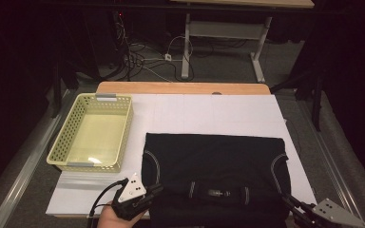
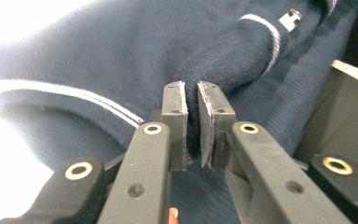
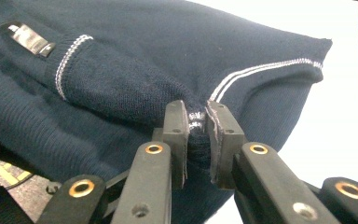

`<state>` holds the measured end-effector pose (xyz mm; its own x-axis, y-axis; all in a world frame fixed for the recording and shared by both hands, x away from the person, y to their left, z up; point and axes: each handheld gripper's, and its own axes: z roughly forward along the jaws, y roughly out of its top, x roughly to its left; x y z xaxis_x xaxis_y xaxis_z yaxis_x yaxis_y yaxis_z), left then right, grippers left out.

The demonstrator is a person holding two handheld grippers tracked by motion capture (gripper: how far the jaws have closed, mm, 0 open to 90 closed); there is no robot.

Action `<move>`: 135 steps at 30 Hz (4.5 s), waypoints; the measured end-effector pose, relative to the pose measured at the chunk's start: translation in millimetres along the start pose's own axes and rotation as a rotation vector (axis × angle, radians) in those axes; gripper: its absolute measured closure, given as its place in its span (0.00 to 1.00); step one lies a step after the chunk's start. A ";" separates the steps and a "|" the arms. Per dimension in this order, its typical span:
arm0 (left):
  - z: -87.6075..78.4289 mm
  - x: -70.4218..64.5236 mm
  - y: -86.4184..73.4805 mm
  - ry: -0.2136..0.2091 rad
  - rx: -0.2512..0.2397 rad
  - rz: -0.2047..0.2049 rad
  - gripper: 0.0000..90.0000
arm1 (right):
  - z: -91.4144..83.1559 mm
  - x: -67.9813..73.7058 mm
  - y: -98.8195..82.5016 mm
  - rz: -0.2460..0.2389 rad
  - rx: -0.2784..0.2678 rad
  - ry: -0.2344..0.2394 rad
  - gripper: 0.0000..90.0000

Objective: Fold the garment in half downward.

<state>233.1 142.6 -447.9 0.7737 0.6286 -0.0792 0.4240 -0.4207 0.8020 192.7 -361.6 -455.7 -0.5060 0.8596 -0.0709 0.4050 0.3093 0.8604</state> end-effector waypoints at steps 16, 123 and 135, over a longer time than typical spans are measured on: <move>7.9 8.4 -14.0 -0.043 0.016 -0.093 0.70 | -1.1 -2.6 -13.1 0.115 -0.009 0.042 0.66; 70.8 141.8 146.1 0.309 -0.017 -0.166 0.79 | 126.8 -130.1 159.9 0.109 -0.025 -0.140 0.84; 74.5 97.4 97.5 0.156 0.046 -0.131 0.47 | 116.7 -114.1 121.4 0.109 0.058 -0.092 0.59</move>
<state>384.9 114.0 -421.5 0.6297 0.7721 -0.0858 0.5399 -0.3555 0.7630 388.4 -374.7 -402.1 -0.3859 0.9222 -0.0272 0.4979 0.2329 0.8354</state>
